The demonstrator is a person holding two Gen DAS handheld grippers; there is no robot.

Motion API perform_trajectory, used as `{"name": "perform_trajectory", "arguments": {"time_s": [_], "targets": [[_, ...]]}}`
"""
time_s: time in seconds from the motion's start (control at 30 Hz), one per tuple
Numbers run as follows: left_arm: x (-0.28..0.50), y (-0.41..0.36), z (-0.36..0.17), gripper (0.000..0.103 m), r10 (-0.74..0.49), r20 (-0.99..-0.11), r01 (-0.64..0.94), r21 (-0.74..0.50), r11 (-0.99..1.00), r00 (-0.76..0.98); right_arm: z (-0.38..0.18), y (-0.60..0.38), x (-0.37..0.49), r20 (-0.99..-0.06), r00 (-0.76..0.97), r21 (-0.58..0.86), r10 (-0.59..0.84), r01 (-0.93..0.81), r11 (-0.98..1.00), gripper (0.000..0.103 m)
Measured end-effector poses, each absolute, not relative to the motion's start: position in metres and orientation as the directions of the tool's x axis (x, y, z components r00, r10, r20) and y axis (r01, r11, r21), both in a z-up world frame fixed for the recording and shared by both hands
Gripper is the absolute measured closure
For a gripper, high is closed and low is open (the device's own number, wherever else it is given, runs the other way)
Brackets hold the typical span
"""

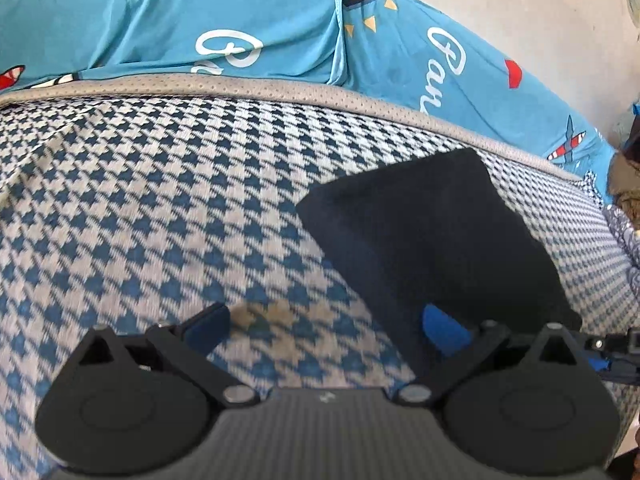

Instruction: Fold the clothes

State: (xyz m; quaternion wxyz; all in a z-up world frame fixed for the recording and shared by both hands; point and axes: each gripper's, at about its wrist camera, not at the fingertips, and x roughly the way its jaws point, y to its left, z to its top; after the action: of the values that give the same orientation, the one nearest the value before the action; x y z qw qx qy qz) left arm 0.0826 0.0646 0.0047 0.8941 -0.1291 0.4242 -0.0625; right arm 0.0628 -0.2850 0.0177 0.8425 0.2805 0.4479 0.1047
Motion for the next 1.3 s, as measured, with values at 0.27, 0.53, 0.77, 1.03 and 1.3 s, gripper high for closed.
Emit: {"name": "perform_trajectory", "arguments": {"time_s": [0.27, 0.53, 0.77, 1.03, 1.3], "targets": [[0.108, 0.069, 0.003, 0.0, -0.272, -0.727, 0.024, -0.332, 0.943, 0.63, 0.003, -0.304, 0.081, -0.664, 0.553, 0.664, 0.503, 0.128, 0.737, 0.064], [0.122, 0.07, 0.002, 0.0, -0.299, -0.715, 0.043, -0.352, 0.935, 0.632, -0.001, -0.309, 0.082, -0.648, 0.554, 0.686, 0.522, 0.127, 0.716, 0.064], [0.131, 0.069, -0.002, 0.0, -0.358, -0.692, 0.076, -0.403, 0.912, 0.627, -0.002, -0.304, 0.081, -0.651, 0.563, 0.671, 0.508, 0.115, 0.732, 0.063], [0.14, 0.063, -0.005, 0.0, -0.39, -0.678, 0.109, -0.419, 0.902, 0.623, -0.004, -0.293, 0.086, -0.641, 0.574, 0.661, 0.509, 0.074, 0.747, 0.048], [0.146, 0.048, -0.009, 0.0, -0.404, -0.662, 0.157, -0.4, 0.903, 0.631, -0.002, -0.277, 0.095, -0.651, 0.592, 0.607, 0.476, 0.028, 0.794, 0.047]]}}
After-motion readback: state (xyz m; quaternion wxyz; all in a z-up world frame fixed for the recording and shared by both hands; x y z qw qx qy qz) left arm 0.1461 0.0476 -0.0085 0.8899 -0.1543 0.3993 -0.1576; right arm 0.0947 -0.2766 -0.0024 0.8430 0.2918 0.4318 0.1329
